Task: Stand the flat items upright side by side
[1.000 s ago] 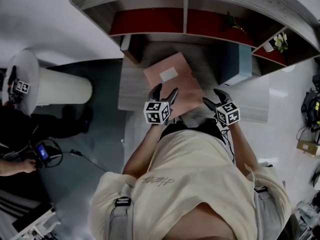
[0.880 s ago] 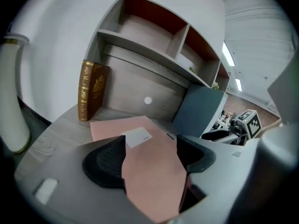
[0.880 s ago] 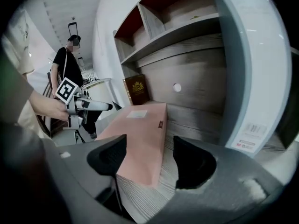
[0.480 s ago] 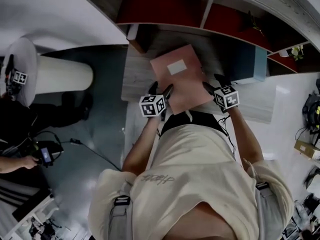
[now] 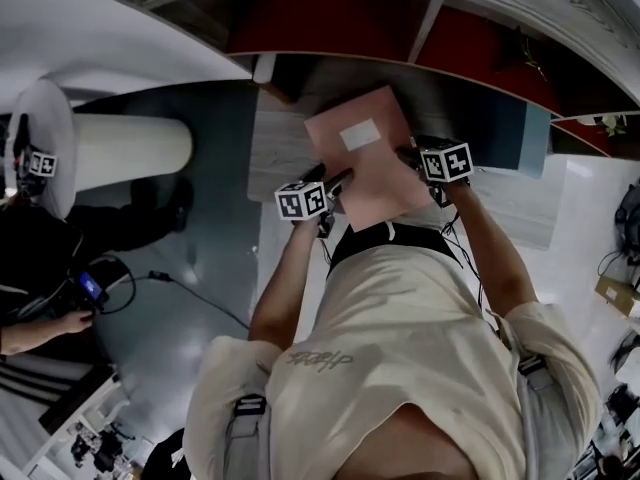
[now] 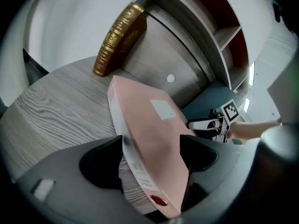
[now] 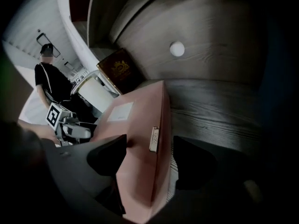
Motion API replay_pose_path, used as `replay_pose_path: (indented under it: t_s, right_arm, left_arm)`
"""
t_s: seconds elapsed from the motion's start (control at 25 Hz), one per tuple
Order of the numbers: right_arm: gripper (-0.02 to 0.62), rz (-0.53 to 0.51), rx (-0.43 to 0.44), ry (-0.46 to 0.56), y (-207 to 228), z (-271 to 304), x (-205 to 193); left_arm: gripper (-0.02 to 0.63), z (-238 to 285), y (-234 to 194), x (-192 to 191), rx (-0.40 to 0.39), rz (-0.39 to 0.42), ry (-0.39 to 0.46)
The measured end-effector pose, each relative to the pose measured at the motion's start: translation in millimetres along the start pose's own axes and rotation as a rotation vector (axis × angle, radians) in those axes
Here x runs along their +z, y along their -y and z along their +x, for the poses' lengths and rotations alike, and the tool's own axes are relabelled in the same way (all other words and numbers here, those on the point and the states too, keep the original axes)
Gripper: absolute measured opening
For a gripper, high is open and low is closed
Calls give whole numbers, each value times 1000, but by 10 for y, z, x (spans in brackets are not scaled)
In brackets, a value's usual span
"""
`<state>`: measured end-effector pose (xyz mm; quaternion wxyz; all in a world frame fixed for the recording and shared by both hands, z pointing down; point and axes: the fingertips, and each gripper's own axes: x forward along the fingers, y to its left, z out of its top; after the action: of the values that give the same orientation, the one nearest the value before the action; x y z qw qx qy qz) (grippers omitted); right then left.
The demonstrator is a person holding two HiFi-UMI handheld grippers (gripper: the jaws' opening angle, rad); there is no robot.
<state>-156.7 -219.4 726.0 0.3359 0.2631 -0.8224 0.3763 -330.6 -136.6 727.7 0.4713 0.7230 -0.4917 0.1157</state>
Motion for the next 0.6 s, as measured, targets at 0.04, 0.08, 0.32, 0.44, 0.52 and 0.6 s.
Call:
replay_pose_path:
  t_s: [0.04, 0.08, 0.32, 0.44, 0.52, 0.6]
  right_arm:
    - [316, 22, 20, -14, -9, 28, 7]
    - [316, 42, 39, -27, -18, 49, 13]
    - [337, 145, 104, -91, -35, 149, -25]
    - [336, 138, 100, -100, -51, 164, -33]
    - [328, 123, 111, -94, -63, 146, -28]
    - [322, 114, 129, -77, -86, 111, -26]
  left_arm:
    - [407, 42, -8, 3, -5, 4, -16]
    - [418, 84, -12, -4, -12, -1, -30]
    - [439, 233, -65, -70, -42, -34, -103]
    - [430, 216, -60, -71, -38, -32, -112]
    - [411, 193, -52, -52, -39, -36, -108]
    - [395, 148, -36, -14, -38, -28, -90]
